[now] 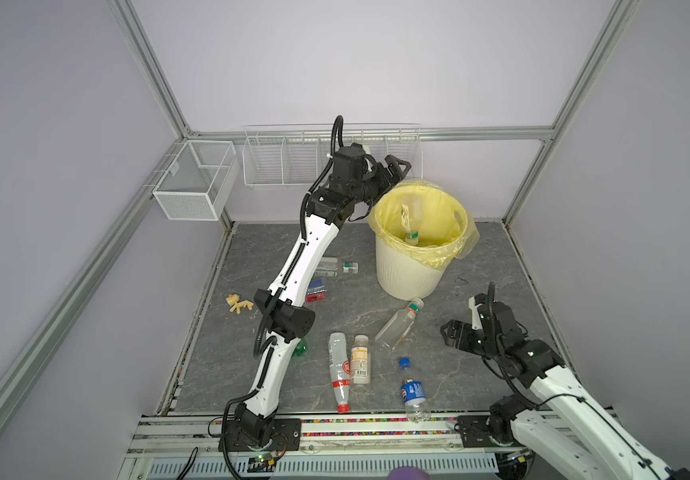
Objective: Throw the plastic bottles in the bin
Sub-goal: 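Withdraw the empty left gripper from the bin back over the pile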
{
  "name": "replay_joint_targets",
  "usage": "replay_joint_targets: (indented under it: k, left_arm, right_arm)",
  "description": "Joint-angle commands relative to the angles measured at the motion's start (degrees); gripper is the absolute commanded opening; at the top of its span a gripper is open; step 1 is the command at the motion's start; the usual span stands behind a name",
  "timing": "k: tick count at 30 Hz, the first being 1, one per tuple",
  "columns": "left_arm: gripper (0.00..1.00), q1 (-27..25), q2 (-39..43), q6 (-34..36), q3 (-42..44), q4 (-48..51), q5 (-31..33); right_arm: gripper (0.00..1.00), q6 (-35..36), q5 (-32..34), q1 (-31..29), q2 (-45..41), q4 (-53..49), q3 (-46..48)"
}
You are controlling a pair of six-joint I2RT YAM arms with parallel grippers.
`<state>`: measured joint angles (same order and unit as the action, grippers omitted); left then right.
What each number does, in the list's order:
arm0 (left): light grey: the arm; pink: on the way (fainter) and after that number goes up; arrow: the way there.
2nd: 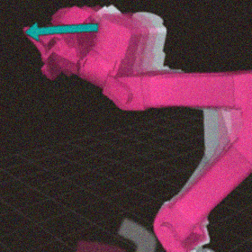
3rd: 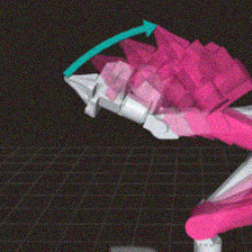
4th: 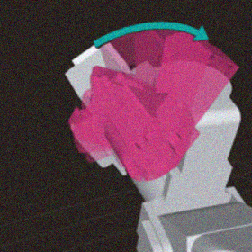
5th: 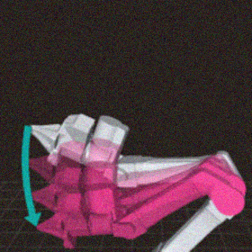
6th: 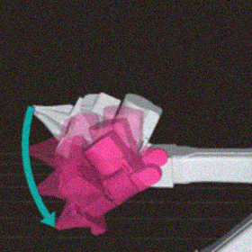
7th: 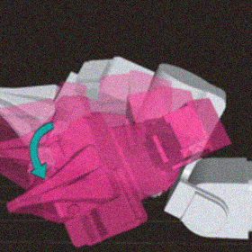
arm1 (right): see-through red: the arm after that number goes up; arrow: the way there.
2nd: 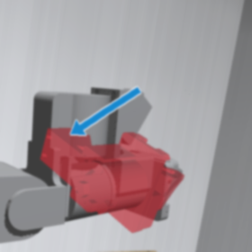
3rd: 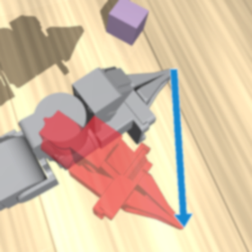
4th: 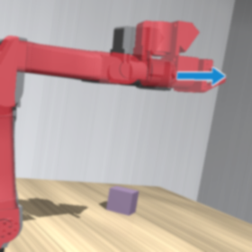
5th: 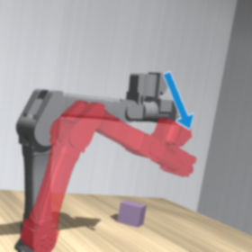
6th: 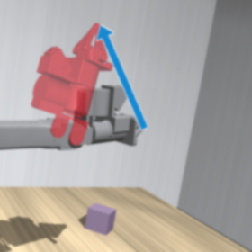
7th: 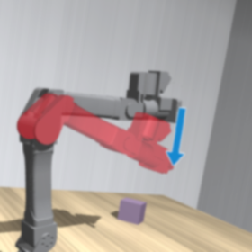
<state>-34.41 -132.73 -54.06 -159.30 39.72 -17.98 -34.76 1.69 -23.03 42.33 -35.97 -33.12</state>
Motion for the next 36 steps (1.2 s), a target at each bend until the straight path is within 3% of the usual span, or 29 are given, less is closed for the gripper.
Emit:
replay_joint_targets:
  k: [1, 4, 7, 13, 20, 27, 36]
  left_arm:
    - [1.00, 0.39, 11.31, -0.66, 8.52, -3.49, -0.21]
    - [1.00, 0.49, 22.29, 0.90, 22.01, -8.18, 0.00]
    - [1.00, 0.49, 30.34, 4.30, 29.42, -5.87, 1.61]
    - [1.00, 2.88, 40.12, 9.39, 43.34, -0.97, 1.88]
    - [1.00, 5.29, 51.20, 12.35, 60.22, -3.30, 1.51]
    - [1.00, 6.99, 56.55, 14.32, 67.95, -2.97, -2.37]
    - [1.00, 7.25, 59.03, 19.88, 76.25, -2.37, -1.32]
  right_arm:
    - [0.88, -0.88, 0.83, -0.20, -2.64, -3.00, -1.24]
    - [0.88, -1.48, 0.77, -0.18, -4.28, -3.22, -1.07]
    - [0.88, -2.44, 0.63, -0.19, -5.06, -3.37, -0.98]
    - [0.88, -1.16, 4.61, -0.24, -4.33, -8.77, -5.26]
    - [0.88, -1.95, 3.58, -0.21, -3.15, -11.36, -8.56]
    - [0.88, -3.29, 7.09, -0.20, -1.01, -14.83, -10.64]
    - [0.88, -11.58, 6.04, -0.74, -0.58, -12.87, -6.73]
